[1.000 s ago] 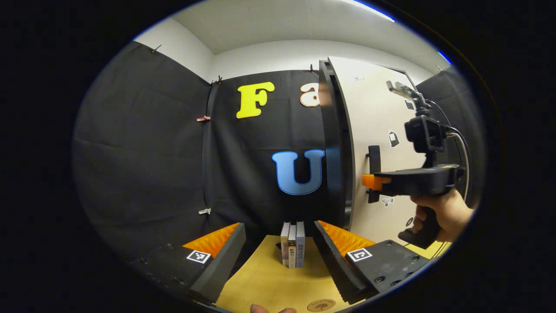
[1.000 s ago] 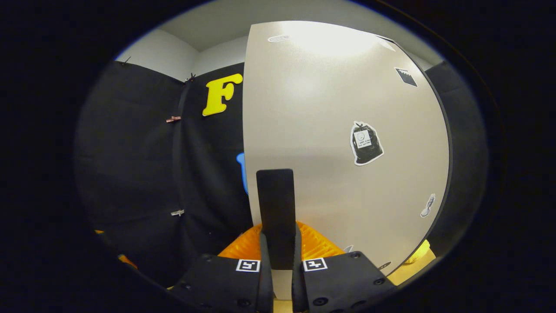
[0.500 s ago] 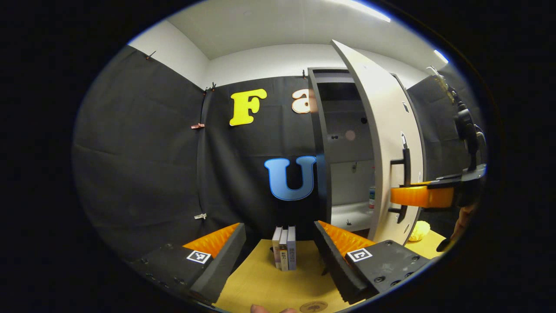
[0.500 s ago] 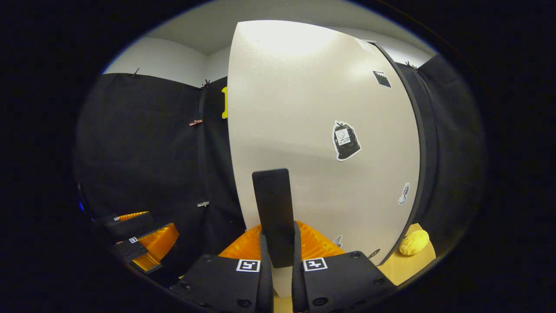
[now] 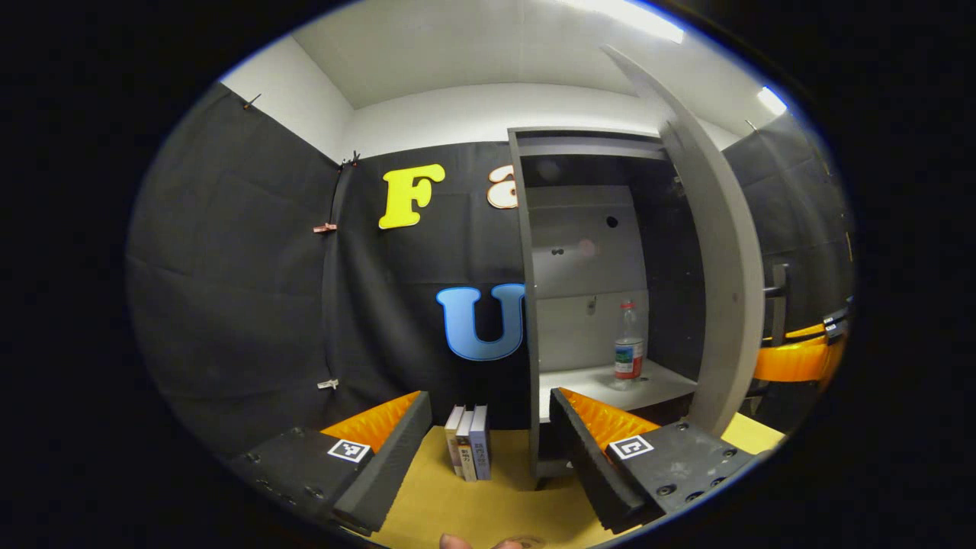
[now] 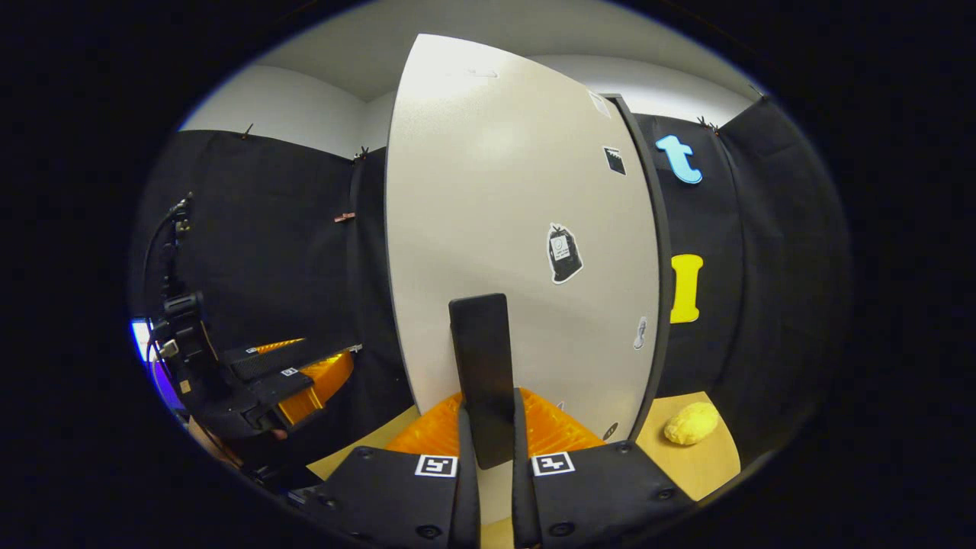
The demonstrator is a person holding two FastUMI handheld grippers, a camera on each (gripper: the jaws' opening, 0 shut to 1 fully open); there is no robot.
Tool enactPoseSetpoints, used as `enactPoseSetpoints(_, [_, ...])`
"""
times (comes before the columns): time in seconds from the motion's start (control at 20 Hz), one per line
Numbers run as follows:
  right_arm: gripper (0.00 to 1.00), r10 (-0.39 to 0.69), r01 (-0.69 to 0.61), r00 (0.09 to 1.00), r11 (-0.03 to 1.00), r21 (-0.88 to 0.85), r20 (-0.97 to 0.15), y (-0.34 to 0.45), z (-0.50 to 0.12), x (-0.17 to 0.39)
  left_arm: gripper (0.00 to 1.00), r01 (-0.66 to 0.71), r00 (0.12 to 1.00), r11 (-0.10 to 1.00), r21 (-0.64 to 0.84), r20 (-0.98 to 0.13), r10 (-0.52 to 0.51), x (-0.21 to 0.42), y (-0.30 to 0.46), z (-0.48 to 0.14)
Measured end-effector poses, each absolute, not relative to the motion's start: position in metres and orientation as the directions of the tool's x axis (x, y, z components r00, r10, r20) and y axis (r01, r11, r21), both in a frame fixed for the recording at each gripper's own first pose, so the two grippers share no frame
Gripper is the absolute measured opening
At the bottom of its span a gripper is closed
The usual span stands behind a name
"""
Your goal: Open the cabinet door with the right hand, grasp the bottle in the cabinet with the left hand and place it on the coaster, then close the cabinet door with the right hand.
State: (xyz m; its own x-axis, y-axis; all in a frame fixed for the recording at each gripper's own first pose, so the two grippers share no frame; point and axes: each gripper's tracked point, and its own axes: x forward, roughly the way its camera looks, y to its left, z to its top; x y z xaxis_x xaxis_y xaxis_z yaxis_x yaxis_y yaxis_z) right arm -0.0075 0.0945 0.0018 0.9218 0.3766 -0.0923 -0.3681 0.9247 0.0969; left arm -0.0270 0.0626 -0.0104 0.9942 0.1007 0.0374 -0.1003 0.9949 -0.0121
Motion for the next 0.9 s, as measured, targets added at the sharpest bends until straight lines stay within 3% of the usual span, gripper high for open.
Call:
enactPoseSetpoints(0.5, [0.2, 0.292, -0.287, 0.953, 0.955, 0.076, -0.077, 0.011, 0.008, -0.034, 0.99, -0.044, 0.998, 0.998, -0.035, 0.041, 0.045, -0.008, -0.015, -0.003])
enactPoseSetpoints(0.9, [0.19, 0.162, -0.16, 0.985, 0.986, 0.048, -0.057, -0.053, 0.01, -0.036, 0.98, -0.003, 0.999, 0.999, -0.041, 0.037, 0.004, 0.021, -0.071, 0.001])
